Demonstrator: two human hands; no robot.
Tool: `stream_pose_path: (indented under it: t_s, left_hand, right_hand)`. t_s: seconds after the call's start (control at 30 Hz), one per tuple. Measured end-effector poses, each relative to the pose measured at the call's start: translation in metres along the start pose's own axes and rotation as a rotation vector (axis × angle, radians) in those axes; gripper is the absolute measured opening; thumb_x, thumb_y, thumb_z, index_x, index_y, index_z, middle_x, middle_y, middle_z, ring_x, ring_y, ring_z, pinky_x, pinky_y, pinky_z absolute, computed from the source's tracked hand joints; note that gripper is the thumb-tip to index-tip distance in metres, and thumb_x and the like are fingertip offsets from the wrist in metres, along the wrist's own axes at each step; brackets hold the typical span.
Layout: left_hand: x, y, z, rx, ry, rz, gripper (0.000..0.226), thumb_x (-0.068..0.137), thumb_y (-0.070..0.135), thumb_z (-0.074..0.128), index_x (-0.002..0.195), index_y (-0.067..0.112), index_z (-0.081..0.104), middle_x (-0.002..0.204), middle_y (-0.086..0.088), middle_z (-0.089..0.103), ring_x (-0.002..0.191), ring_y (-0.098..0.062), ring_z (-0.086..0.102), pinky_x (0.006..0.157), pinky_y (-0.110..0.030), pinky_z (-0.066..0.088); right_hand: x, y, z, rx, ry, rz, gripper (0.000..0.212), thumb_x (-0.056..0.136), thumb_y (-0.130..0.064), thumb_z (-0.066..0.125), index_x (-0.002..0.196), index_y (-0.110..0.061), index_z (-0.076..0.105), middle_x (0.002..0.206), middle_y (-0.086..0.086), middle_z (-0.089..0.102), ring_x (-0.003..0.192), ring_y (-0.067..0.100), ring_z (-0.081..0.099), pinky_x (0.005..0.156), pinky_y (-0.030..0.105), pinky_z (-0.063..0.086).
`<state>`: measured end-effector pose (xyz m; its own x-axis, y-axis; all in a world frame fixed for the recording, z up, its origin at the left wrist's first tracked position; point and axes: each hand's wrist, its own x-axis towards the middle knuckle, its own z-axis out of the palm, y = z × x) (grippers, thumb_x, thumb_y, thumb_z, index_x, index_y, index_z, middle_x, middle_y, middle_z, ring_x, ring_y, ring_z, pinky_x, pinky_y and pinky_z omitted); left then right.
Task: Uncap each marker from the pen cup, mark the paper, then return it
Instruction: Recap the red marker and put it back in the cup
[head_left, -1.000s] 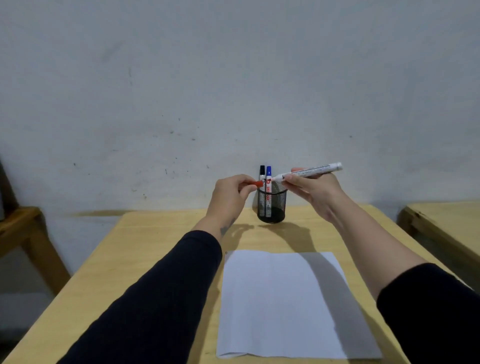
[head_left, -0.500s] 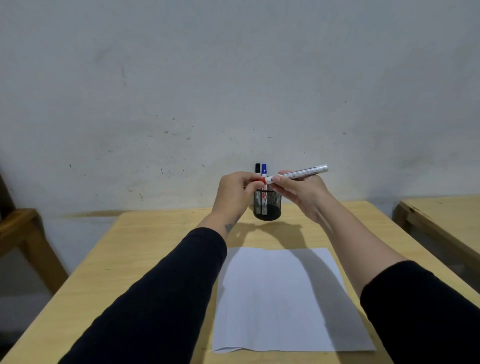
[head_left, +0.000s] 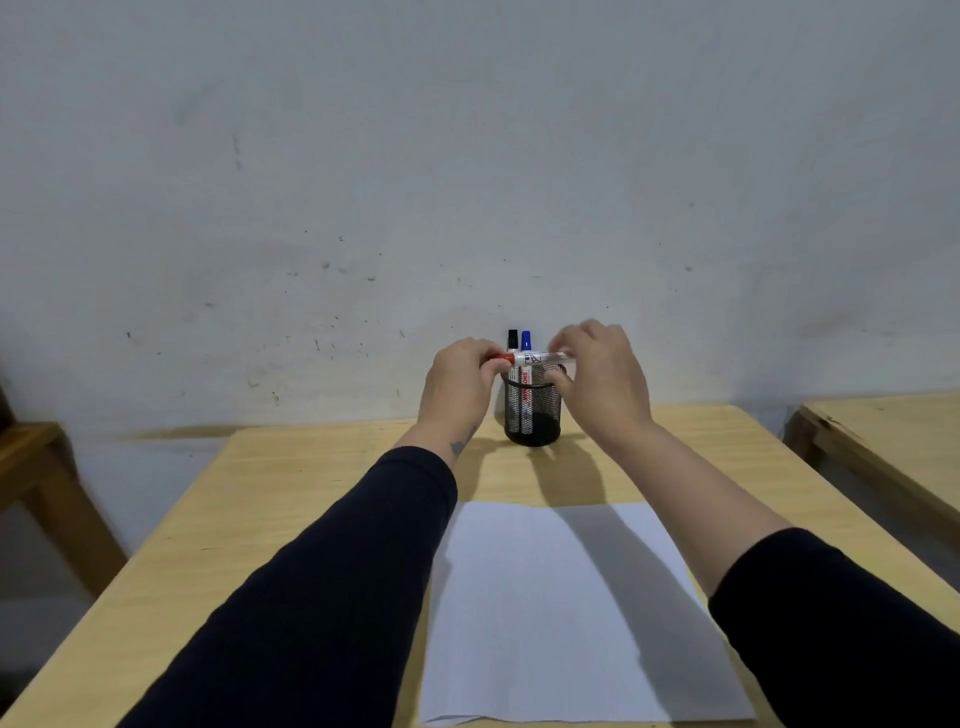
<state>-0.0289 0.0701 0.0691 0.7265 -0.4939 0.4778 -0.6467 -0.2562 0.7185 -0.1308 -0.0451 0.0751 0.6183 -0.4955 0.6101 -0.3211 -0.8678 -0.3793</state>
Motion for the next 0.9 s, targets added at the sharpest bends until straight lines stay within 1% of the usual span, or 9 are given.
stream_pose_path:
  t_s: [0.07, 0.13, 0.27, 0.43, 0.57, 0.67, 0.73, 0.8, 0.9]
  left_hand:
    - [0.002, 0.004, 0.004, -0.026, -0.024, 0.032, 0.013, 0.09, 0.014, 0.061, 0.095, 0.013, 0.073, 0.096, -0.001, 0.071, 0.092, -0.017, 0.063, 0.088, -0.035, 0.051]
    - [0.005, 0.006, 0.008, -0.089, 0.0, 0.039, 0.014, 0.09, 0.014, 0.062, 0.099, 0.013, 0.072, 0.097, -0.001, 0.071, 0.093, -0.016, 0.063, 0.09, -0.038, 0.051]
    - [0.015, -0.011, 0.019, -0.073, -0.012, -0.073, 0.061, 0.087, 0.029, 0.068, 0.141, 0.013, 0.043, 0.132, -0.006, 0.06, 0.122, -0.019, 0.054, 0.104, -0.035, 0.043]
    - [0.015, -0.045, 0.058, -0.066, -0.062, -0.217, 0.088, 0.078, 0.037, 0.076, 0.148, 0.011, 0.029, 0.15, -0.005, 0.041, 0.138, -0.018, 0.038, 0.112, -0.039, 0.036]
    - [0.018, -0.06, 0.084, -0.084, -0.081, -0.264, 0.102, 0.069, 0.042, 0.08, 0.148, 0.011, 0.024, 0.152, -0.004, 0.034, 0.14, -0.021, 0.034, 0.113, -0.041, 0.034]
    - [0.022, -0.071, 0.098, -0.147, -0.067, -0.271, 0.091, 0.056, 0.05, 0.081, 0.132, 0.021, 0.04, 0.129, 0.0, 0.055, 0.121, -0.018, 0.052, 0.098, -0.045, 0.049]
    - [0.024, -0.075, 0.103, -0.2, -0.081, -0.257, 0.078, 0.058, 0.042, 0.083, 0.125, 0.031, 0.044, 0.118, 0.008, 0.06, 0.11, -0.012, 0.058, 0.091, -0.041, 0.053]
    - [0.024, -0.077, 0.106, -0.236, -0.091, -0.237, 0.074, 0.063, 0.036, 0.084, 0.126, 0.033, 0.046, 0.117, 0.011, 0.062, 0.108, -0.01, 0.059, 0.091, -0.039, 0.053]
    - [0.023, -0.08, 0.107, -0.233, -0.098, -0.216, 0.071, 0.065, 0.036, 0.084, 0.126, 0.031, 0.049, 0.116, 0.009, 0.063, 0.108, -0.012, 0.06, 0.093, -0.041, 0.053]
  right_hand:
    - [0.008, 0.004, 0.006, -0.122, 0.036, -0.15, 0.022, 0.086, -0.017, 0.062, 0.107, -0.019, 0.069, 0.109, 0.001, 0.064, 0.102, 0.029, 0.051, 0.076, 0.037, 0.04]
    - [0.017, 0.009, 0.012, -0.138, 0.024, -0.157, 0.021, 0.089, -0.017, 0.057, 0.105, -0.02, 0.071, 0.104, 0.001, 0.067, 0.099, 0.029, 0.051, 0.073, 0.036, 0.038]
    - [0.041, 0.012, 0.016, 0.087, 0.032, 0.028, 0.022, 0.09, -0.02, 0.059, 0.11, -0.019, 0.068, 0.105, 0.004, 0.064, 0.095, 0.025, 0.058, 0.071, 0.03, 0.042]
    - [0.084, 0.001, 0.027, 0.275, -0.073, 0.13, 0.025, 0.085, -0.016, 0.067, 0.11, -0.011, 0.068, 0.098, 0.008, 0.071, 0.082, 0.022, 0.066, 0.076, 0.031, 0.052]
    - [0.095, 0.008, 0.057, 0.18, -0.152, 0.275, 0.022, 0.085, -0.014, 0.064, 0.104, -0.004, 0.068, 0.102, 0.015, 0.071, 0.092, 0.029, 0.067, 0.074, 0.03, 0.05]
    - [0.094, 0.016, 0.077, 0.077, -0.28, 0.343, 0.007, 0.082, -0.003, 0.058, 0.082, -0.004, 0.065, 0.092, 0.016, 0.067, 0.081, 0.031, 0.063, 0.063, 0.03, 0.045]
    - [0.094, 0.019, 0.086, 0.02, -0.323, 0.353, 0.023, 0.082, 0.0, 0.054, 0.062, -0.009, 0.048, 0.083, 0.011, 0.058, 0.073, 0.027, 0.054, 0.061, 0.028, 0.039]
    - [0.096, 0.02, 0.089, -0.022, -0.339, 0.345, 0.034, 0.084, 0.0, 0.053, 0.057, -0.013, 0.036, 0.082, 0.009, 0.052, 0.074, 0.024, 0.051, 0.063, 0.027, 0.039]
    - [0.099, 0.02, 0.088, -0.049, -0.368, 0.346, 0.037, 0.085, -0.001, 0.053, 0.057, -0.013, 0.033, 0.079, 0.008, 0.05, 0.076, 0.024, 0.05, 0.065, 0.028, 0.039]
